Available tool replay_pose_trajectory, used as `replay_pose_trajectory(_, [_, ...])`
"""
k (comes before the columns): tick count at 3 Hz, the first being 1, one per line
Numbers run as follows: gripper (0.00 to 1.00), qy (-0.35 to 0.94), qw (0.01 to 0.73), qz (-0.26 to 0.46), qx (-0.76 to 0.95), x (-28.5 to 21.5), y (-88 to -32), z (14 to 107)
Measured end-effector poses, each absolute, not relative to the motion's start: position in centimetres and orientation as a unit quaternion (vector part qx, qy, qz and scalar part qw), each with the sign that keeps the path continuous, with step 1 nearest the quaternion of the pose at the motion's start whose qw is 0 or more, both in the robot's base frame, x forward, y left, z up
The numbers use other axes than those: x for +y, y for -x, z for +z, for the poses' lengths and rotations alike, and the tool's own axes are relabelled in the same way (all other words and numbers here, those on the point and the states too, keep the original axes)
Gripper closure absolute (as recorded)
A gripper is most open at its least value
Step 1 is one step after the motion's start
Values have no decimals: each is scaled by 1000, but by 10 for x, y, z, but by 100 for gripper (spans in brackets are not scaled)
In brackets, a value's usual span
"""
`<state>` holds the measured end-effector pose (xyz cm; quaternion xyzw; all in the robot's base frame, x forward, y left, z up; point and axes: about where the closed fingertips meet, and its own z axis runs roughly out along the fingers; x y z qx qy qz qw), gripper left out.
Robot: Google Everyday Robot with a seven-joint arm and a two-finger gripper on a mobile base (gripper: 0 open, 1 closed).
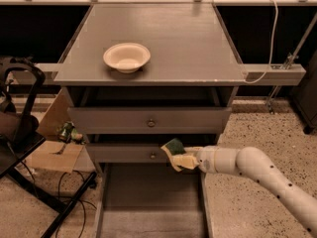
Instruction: Pick sponge from bottom drawer and place on counter
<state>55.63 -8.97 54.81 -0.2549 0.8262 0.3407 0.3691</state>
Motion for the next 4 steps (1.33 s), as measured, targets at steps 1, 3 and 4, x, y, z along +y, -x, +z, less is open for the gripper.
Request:
replay_pose_trajectory(1, [100, 262, 366, 335, 828, -104, -544, 598])
replay_pose_trajectory(3, [100, 267, 359, 274, 851, -154, -534, 751])
replay_pose_trajectory(4, [100, 284, 359, 224, 860, -161, -555, 825])
